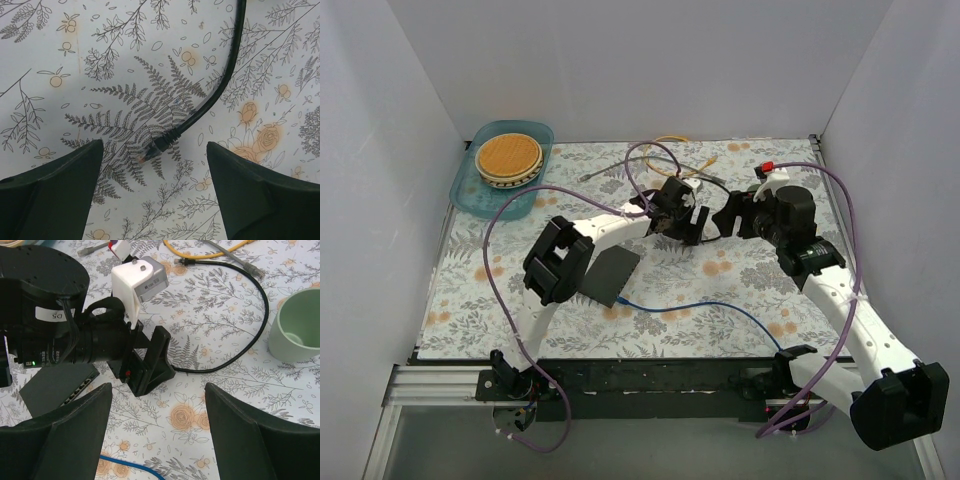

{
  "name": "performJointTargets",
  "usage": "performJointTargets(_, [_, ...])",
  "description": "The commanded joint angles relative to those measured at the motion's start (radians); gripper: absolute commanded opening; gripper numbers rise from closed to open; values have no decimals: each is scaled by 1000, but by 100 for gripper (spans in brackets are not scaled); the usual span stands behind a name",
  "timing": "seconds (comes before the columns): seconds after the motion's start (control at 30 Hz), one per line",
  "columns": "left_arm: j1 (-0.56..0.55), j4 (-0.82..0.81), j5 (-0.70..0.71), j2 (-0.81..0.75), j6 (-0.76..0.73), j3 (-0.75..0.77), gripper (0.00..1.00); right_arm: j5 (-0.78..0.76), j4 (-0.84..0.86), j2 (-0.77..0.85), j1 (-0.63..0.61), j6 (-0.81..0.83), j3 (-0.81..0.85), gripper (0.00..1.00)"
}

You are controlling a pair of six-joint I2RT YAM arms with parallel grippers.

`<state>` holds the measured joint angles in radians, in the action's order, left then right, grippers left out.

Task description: Insert the plug into the switch port

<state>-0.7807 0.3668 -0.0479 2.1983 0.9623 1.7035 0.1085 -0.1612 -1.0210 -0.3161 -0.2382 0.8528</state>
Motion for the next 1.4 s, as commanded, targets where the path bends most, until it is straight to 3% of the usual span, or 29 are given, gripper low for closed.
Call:
performJointTargets(0.0, [-25,0,36,15,-59,45,83,16,0,25,29,-12,-9,81])
performJointTargets(0.2, [-54,-11,91,38,-99,15,78,22,0,32,46,-19,-17,81])
performJointTargets(0.33, [-63,-23,94,57,-108,-7,62,31,2,30,55,-24,-20,81])
performJointTargets(0.43, [-68,-28,94,80,-120,-15,34,34,2,30,58,-24,-20,81])
performJointTargets(0.47, [-68,-25,97,81,-123,-16,18,36,2,32,63,-26,-20,80])
performJointTargets(0.6, [-66,-12,144,55,-108,-62,0,48,0,32,63,-21,-17,81])
performJointTargets(1.07, [-19,107,50,-391,-105,-143,0,223,43,22,64,50,43,80])
performJointTargets(1.17, [-14,212,-186,-440,-145,-102,0,308,92,39,64,69,60,80])
performJointTargets(1.37, [-12,354,-427,-430,-175,-56,0,509,249,93,60,73,35,80])
